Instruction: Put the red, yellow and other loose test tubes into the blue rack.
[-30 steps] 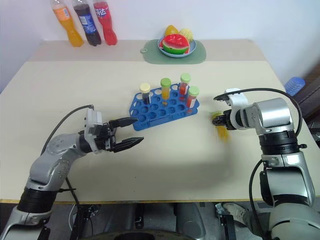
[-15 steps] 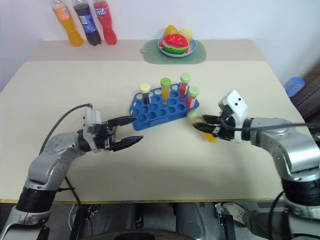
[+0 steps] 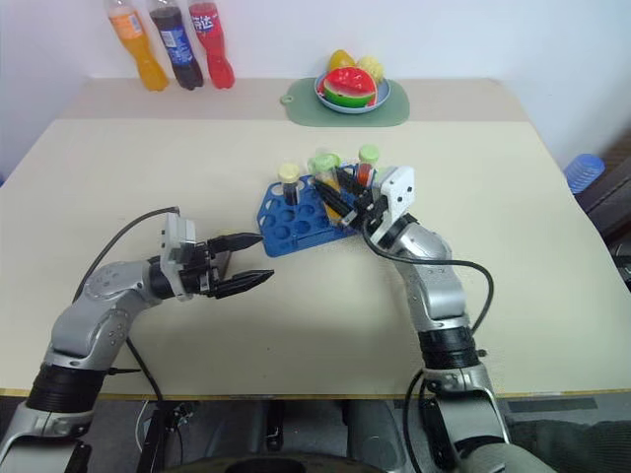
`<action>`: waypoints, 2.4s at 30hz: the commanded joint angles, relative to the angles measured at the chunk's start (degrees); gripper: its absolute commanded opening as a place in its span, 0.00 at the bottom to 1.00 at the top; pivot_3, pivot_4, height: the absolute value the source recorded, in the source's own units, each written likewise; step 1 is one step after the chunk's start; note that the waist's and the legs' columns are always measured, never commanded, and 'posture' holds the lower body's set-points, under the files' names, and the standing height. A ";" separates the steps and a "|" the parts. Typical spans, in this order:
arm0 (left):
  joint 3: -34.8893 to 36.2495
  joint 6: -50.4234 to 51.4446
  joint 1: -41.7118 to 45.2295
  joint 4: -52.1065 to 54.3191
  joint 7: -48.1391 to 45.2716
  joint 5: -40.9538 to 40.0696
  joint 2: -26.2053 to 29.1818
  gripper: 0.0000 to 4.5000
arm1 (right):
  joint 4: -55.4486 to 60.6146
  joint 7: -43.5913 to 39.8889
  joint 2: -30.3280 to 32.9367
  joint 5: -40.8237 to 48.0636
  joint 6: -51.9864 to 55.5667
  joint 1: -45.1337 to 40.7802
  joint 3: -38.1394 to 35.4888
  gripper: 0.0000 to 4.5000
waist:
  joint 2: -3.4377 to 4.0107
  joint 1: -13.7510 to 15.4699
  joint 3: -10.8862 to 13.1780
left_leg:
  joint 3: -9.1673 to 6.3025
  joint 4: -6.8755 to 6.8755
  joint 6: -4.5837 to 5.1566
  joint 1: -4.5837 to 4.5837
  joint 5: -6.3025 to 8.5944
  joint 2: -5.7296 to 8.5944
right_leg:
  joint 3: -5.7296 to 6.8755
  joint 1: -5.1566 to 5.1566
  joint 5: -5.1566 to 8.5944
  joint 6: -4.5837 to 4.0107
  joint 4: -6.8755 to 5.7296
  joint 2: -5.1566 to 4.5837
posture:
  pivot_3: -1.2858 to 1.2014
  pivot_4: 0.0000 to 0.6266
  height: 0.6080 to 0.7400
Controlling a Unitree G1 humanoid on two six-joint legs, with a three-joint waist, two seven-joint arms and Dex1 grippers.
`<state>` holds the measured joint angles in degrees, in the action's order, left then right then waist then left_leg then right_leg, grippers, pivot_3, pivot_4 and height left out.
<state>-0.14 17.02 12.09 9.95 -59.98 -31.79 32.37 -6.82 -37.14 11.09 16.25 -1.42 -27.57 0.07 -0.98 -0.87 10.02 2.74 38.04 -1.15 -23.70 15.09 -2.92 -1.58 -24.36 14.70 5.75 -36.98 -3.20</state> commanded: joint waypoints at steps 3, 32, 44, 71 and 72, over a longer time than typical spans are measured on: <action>1.99 -0.06 -0.61 3.06 0.69 -0.64 0.69 0.84 | -6.84 1.48 -0.57 -1.63 -8.18 -1.46 -1.81 0.26 | 0.01 -0.10 0.01 | 0.02 0.00 0.00 0.00 0.00 0.00 | 0.00 0.00 0.00 0.00 0.00 -0.02 | 0.52 0.24 1.00; 4.08 0.51 -3.12 5.72 2.80 -1.42 1.15 0.84 | -18.90 -0.85 -2.89 -3.19 -16.23 -3.13 0.16 0.73 | 0.05 -0.30 0.01 | 0.04 -0.03 0.00 0.15 0.00 -0.01 | -0.02 0.05 0.00 -0.02 -0.12 -0.03 | 0.52 0.24 1.00; 15.65 30.38 0.90 17.30 35.44 -12.71 1.37 0.84 | 12.00 -8.86 12.80 3.19 2.27 11.44 0.03 0.96 | 0.01 0.04 0.02 | -0.01 -0.02 0.00 0.13 0.00 0.06 | -0.01 0.10 -0.01 0.02 -0.12 -0.16 | 0.52 0.24 1.00; -2.29 73.64 36.01 -28.52 103.05 -68.91 7.75 0.84 | 31.58 -16.81 28.89 10.80 14.74 25.53 -2.89 0.96 | -0.53 0.29 0.28 | -0.10 -0.02 -0.06 0.24 -0.03 0.20 | 0.04 0.22 0.00 0.03 -0.11 -0.25 | 0.52 0.24 1.00; -3.70 72.26 35.94 -28.74 105.24 -71.32 7.96 0.84 | 31.81 -16.54 28.79 10.68 14.79 25.68 -2.75 0.96 | -0.52 0.29 0.27 | -0.10 -0.02 -0.07 0.24 -0.03 0.20 | 0.04 0.22 0.00 0.03 -0.12 -0.26 | 0.52 0.24 1.00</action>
<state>-1.81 90.77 47.69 -18.18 42.11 -98.41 40.03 22.43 -54.21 40.24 27.09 13.72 -2.02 -2.38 -1.50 -0.58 10.30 2.64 38.02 -1.23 -23.45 15.05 -2.72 -1.54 -24.14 14.70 5.78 -37.10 -3.47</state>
